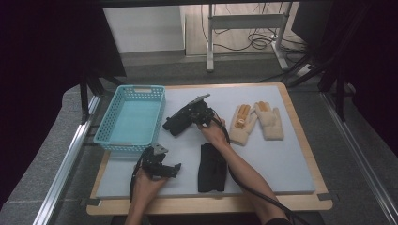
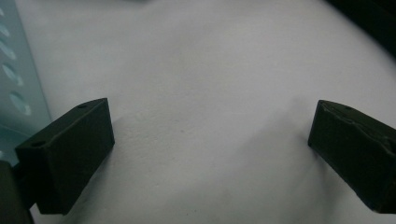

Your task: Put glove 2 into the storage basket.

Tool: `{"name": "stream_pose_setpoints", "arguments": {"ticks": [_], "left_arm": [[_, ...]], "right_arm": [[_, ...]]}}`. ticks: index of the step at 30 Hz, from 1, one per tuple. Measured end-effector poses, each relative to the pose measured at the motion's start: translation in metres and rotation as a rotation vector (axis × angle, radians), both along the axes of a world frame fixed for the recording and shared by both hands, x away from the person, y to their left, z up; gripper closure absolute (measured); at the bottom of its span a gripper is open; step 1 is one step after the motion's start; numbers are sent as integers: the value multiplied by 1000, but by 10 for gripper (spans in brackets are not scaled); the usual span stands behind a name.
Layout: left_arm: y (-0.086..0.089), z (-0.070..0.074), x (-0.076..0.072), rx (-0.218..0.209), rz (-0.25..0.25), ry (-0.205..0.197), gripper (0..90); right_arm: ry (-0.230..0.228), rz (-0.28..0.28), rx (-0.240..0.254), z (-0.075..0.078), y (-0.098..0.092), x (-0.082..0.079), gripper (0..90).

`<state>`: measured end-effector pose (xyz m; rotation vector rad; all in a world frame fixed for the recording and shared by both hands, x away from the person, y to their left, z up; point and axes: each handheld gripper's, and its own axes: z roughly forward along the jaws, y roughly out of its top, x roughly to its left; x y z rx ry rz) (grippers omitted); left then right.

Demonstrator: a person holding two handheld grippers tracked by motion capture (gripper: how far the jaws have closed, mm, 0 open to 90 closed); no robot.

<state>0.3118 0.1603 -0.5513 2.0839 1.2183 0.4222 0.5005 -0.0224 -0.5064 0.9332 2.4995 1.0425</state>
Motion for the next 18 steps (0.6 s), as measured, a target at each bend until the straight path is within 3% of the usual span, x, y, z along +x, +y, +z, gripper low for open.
{"name": "stream_pose_setpoints", "arguments": {"ticks": [11,18], "left_arm": [[0,0,0,0,0,-2,8],[0,0,0,3,0,-3,9]], "right_arm": [[-28,77,84,55,-48,-43,875],[-37,97,71,79,-86,-77,874]]}}
